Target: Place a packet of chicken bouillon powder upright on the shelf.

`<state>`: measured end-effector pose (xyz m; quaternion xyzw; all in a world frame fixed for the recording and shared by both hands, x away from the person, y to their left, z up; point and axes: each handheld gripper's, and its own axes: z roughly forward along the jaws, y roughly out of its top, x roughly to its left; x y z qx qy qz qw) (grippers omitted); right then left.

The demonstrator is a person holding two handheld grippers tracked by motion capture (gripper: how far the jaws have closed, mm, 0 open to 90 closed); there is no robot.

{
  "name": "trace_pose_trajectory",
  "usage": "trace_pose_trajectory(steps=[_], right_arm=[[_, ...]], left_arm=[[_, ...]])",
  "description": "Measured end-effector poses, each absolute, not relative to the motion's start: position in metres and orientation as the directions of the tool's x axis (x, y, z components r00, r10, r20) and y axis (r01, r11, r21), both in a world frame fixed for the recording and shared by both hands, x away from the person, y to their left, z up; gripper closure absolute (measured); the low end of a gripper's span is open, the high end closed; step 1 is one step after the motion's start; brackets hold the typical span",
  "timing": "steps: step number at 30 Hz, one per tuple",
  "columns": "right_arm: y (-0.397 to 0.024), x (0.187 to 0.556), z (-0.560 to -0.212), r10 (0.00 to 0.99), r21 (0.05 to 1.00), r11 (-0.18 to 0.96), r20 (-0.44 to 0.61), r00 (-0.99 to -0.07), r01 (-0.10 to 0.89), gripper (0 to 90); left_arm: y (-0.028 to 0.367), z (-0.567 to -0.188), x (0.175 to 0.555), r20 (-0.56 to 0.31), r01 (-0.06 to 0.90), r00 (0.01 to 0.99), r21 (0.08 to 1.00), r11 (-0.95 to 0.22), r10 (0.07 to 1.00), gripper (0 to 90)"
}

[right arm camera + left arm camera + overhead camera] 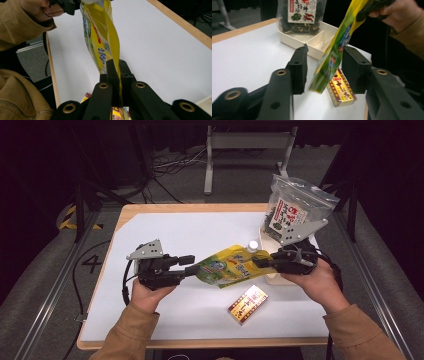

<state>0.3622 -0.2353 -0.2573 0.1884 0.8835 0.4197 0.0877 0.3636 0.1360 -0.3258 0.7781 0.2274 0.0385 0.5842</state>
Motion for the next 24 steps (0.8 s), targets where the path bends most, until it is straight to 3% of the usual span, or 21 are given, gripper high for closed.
trace_pose_trajectory(steps=[10, 24], right_arm=[[-0.248, 0.363, -0.232, 0.463, 0.734, 0.618, -0.051, -0.885, 0.282, 90.0], [-0.27, 0.369, -0.2, 0.542, 0.669, 0.657, -0.1, -0.834, 0.347, 90.0]], left_arm=[[0.14, -0.326, 0.367, -0.147, 0.3, 0.86, 0.921, -0.249, 0.489, 39.5], [0.145, -0.332, 0.378, -0.145, 0.333, 0.835, 0.901, -0.279, 0.53, 34.1]])
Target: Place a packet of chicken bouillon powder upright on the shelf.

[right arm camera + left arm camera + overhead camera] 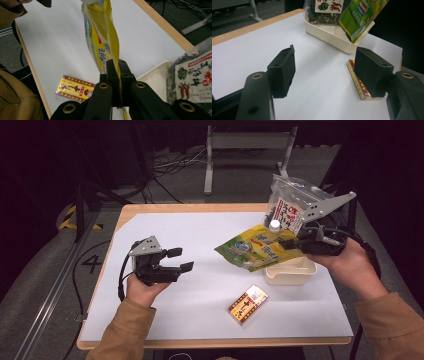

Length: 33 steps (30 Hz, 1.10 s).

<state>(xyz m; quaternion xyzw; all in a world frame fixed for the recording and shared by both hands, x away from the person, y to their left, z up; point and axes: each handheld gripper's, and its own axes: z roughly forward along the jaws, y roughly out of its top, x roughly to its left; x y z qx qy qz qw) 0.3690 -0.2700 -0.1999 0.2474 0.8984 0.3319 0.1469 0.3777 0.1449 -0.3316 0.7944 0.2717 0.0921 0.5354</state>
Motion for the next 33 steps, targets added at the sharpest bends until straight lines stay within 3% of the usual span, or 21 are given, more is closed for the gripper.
trace_pose_trajectory(steps=[24, 33], right_arm=[[-0.295, 0.388, -0.172, 0.664, 0.558, 0.672, -0.163, -0.73, 0.487, 90.0], [-0.297, 0.399, -0.173, 0.67, 0.463, 0.707, -0.198, -0.716, 0.534, 90.0]], left_arm=[[0.146, -0.335, 0.38, -0.15, 0.354, 0.829, 0.886, -0.298, 0.539, 33.9], [0.146, -0.335, 0.38, -0.153, 0.361, 0.827, 0.882, -0.303, 0.541, 33.9]])
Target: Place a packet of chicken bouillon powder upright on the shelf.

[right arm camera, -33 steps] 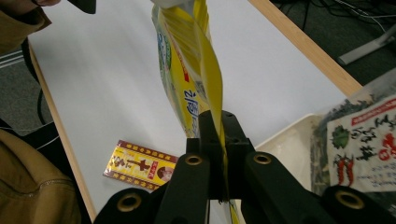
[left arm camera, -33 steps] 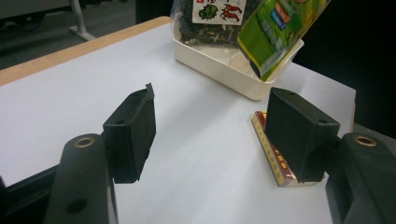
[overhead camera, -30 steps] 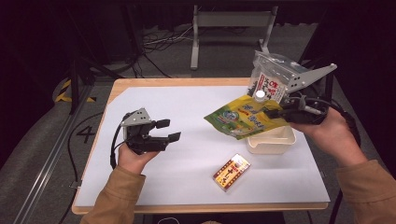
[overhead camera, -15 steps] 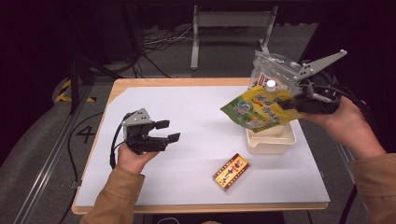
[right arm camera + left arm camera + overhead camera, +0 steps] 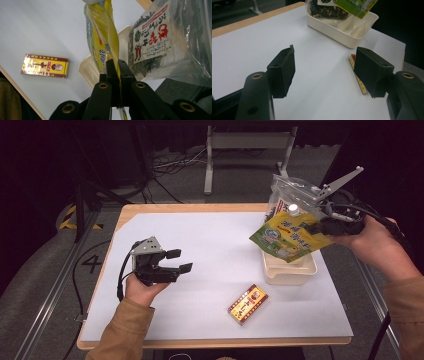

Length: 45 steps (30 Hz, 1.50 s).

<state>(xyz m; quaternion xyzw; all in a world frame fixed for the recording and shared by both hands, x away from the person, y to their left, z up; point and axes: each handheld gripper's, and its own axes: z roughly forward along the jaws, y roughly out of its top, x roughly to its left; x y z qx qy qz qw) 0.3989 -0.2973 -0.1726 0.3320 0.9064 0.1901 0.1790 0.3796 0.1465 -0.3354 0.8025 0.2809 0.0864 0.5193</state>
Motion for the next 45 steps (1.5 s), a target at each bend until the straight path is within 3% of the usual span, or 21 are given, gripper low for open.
trace_pose_trajectory(steps=[30, 45], right_arm=[[-0.288, 0.418, -0.189, 0.645, 0.234, 0.764, -0.249, -0.723, 0.601, 89.8], [-0.288, 0.424, -0.19, 0.64, 0.223, 0.768, -0.263, -0.722, 0.6, 89.8]], left_arm=[[0.145, -0.336, 0.38, -0.154, 0.37, 0.826, 0.873, -0.316, 0.542, 33.4], [0.145, -0.337, 0.38, -0.146, 0.363, 0.828, 0.875, -0.32, 0.541, 33.0]])
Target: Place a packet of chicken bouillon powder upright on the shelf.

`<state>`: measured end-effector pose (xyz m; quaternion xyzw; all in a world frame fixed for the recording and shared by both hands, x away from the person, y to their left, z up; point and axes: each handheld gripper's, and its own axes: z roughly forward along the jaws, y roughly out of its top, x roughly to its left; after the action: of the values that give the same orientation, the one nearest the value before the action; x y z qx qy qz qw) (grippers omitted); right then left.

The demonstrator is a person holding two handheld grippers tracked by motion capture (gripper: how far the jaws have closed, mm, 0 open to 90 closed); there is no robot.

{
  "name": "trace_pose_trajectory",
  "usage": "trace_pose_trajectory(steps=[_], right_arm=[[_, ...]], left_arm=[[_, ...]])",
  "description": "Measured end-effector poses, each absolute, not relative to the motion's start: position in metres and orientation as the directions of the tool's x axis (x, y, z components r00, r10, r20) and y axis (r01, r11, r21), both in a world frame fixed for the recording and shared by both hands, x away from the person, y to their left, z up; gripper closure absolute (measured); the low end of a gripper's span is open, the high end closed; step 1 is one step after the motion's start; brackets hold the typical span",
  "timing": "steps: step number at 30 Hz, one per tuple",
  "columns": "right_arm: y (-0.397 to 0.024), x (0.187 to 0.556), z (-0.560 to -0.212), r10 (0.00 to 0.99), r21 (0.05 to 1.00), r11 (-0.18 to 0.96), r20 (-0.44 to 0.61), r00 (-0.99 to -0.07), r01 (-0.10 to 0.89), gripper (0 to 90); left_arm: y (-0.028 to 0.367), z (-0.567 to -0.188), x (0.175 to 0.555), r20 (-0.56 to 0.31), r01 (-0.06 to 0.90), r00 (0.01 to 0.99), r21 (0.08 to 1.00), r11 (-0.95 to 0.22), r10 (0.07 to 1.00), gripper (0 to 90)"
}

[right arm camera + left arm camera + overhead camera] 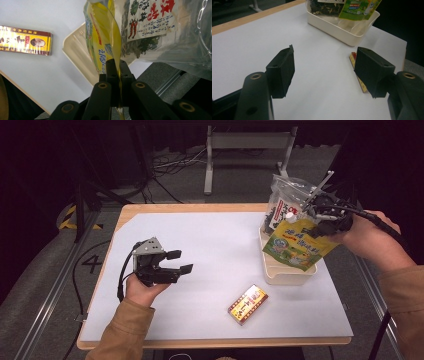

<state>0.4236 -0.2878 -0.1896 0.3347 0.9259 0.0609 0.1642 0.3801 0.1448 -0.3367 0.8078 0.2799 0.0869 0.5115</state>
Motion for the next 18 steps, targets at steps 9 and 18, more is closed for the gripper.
trace_pose_trajectory(steps=[9, 18], right_arm=[[-0.2874, 0.4239, -0.1882, 0.629, 0.231, 0.777, -0.277, -0.726, 0.586, 89.9], [-0.2846, 0.4229, -0.1866, 0.618, 0.229, 0.786, -0.279, -0.735, 0.574, 89.8]], left_arm=[[0.144, -0.3369, 0.3799, -0.152, 0.368, 0.828, 0.874, -0.318, 0.539, 33.0], [0.144, -0.3368, 0.38, -0.153, 0.368, 0.829, 0.874, -0.318, 0.538, 33.0]])
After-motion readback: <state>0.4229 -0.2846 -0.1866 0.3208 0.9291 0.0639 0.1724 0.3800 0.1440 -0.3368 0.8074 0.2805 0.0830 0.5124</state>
